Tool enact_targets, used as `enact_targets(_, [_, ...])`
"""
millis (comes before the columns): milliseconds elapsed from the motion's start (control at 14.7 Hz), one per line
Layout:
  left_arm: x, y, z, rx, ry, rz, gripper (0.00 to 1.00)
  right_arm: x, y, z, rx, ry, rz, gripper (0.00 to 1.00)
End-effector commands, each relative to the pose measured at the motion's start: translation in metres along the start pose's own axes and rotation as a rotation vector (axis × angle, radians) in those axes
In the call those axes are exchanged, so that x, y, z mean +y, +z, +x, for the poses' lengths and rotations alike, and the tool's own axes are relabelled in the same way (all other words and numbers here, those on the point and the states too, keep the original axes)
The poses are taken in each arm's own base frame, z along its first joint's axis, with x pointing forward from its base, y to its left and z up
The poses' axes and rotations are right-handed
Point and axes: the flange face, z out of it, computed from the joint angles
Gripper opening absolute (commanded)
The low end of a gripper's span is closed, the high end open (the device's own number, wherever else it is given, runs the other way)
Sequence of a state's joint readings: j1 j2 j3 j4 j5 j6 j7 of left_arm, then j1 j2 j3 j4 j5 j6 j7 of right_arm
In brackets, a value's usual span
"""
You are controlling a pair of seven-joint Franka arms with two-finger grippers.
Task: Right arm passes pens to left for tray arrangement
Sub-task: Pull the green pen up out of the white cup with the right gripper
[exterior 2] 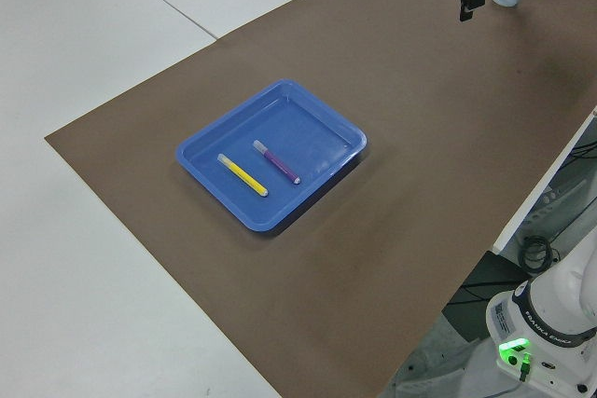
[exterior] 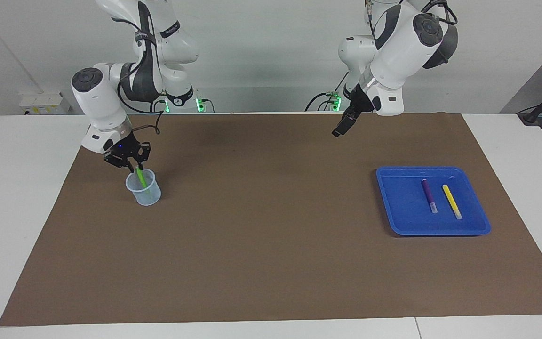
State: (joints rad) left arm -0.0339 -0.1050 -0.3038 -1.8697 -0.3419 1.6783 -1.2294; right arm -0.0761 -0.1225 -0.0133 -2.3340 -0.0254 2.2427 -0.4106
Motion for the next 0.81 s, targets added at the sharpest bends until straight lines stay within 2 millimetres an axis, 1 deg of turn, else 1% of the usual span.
enact_targets(0, [-0.009, 0.000, -0.001, 0.003, -0.022, -0.025, 1.00, 0.001, -0.004, -0.010, 0.004, 0.001, -0.012, 0.35])
enact_targets(136, [-0.009, 0.000, -0.001, 0.004, -0.022, -0.026, 1.00, 0.001, -0.004, -0.010, 0.004, -0.002, -0.012, 0.14])
enact_targets(204, [-0.009, 0.000, -0.001, 0.003, -0.023, -0.026, 1.00, 0.000, -0.004, -0.009, 0.004, -0.003, -0.012, 0.08])
enact_targets(339, [-0.009, 0.000, -0.001, 0.004, -0.022, -0.026, 1.00, -0.001, -0.004, -0.009, 0.003, -0.003, -0.012, 0.00])
enact_targets(611, [-0.008, -0.001, -0.001, 0.004, -0.023, -0.029, 1.00, -0.003, -0.006, -0.004, 0.007, -0.008, -0.013, 0.00])
enact_targets(747, [-0.009, 0.001, 0.000, 0.005, -0.024, -0.027, 1.00, 0.000, -0.018, 0.003, 0.022, -0.015, -0.021, 0.00])
